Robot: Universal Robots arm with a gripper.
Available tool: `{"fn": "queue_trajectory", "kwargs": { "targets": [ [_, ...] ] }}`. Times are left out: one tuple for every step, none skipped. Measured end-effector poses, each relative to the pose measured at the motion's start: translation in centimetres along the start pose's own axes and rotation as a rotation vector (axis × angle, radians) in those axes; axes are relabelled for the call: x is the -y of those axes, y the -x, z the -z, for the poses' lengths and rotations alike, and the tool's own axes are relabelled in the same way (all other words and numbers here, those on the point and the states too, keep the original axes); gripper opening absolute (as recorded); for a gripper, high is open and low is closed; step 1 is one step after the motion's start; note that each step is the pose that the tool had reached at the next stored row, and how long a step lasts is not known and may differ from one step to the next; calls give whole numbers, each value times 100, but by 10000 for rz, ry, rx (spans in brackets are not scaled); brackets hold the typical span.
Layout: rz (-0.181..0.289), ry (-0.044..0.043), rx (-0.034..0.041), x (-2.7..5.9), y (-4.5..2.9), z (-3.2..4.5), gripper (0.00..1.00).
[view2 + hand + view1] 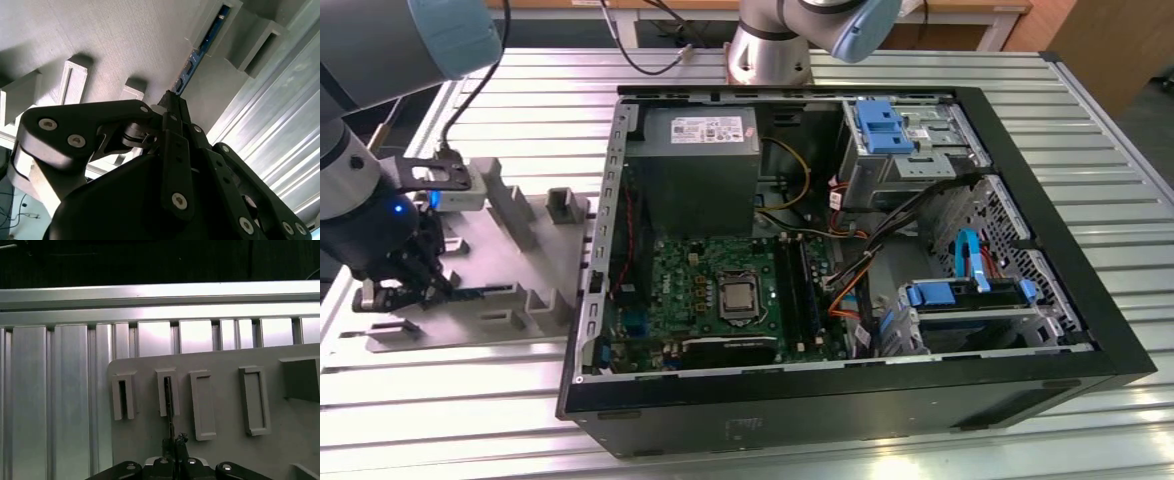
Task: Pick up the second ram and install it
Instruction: 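Pick up the second ram and move it above second insertion slot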
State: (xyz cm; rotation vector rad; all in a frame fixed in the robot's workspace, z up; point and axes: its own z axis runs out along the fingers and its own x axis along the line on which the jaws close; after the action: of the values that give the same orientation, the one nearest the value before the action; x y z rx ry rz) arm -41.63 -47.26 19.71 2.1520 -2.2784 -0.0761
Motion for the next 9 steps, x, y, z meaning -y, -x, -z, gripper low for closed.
{"fn": "queue_trajectory", "kwargs": {
  "targets": [
    [-1, -1, 1, 0, 0, -1, 13],
    [-1, -1, 1, 0, 0, -1, 13],
    [-10, -2, 2, 0, 0, -1, 13],
    [-83, -4, 5, 0, 0, -1, 13],
    [-223, -8, 10, 0, 0, -1, 13],
    [-370, -12, 15, 0, 0, -1, 13],
    [-504, -16, 21, 0, 0, -2, 13],
    [-650, -20, 27, 0, 0, -2, 13],
    [-688, -21, 28, 0, 0, -2, 13]
  ]
}}
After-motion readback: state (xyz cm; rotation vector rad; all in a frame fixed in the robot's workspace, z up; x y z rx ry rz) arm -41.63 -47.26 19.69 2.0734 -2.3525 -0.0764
